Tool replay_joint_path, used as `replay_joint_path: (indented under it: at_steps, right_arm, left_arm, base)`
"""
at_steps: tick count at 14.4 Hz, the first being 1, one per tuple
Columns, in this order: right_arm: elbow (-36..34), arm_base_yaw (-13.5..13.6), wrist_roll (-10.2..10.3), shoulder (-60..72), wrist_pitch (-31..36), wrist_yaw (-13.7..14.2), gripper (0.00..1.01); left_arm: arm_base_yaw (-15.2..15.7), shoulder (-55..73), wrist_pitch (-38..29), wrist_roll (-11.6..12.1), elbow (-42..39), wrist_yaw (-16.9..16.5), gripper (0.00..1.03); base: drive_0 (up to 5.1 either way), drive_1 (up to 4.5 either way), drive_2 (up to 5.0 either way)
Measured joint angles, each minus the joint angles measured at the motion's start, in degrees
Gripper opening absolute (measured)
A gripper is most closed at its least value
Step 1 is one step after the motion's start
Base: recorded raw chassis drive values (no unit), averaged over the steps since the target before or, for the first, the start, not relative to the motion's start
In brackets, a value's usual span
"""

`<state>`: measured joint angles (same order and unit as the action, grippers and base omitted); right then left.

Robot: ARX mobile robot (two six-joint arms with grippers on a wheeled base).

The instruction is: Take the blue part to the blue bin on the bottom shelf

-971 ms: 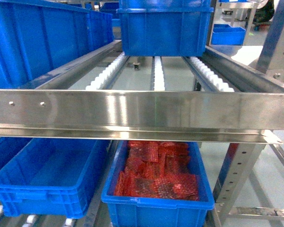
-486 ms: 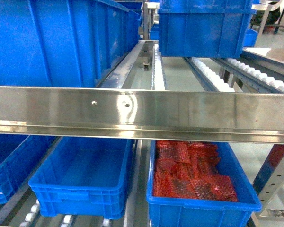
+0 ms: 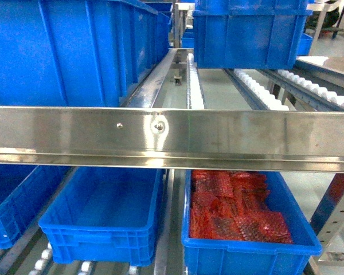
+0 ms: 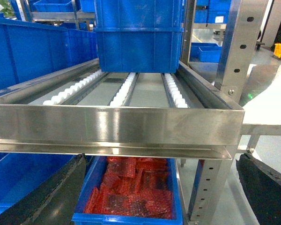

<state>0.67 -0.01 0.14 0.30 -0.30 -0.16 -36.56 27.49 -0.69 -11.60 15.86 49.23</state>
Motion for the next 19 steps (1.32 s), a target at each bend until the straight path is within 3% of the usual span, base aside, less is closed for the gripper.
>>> replay_joint_path:
  at_steps: [19]
  right_arm:
    - [0.0,0.0,0.0,0.0,0.0,0.1,0.98]
  left_arm:
    - [0.0,0.0,0.0,0.0,0.0,-0.2,0.43]
  base:
    - [0.0,0.0,0.0]
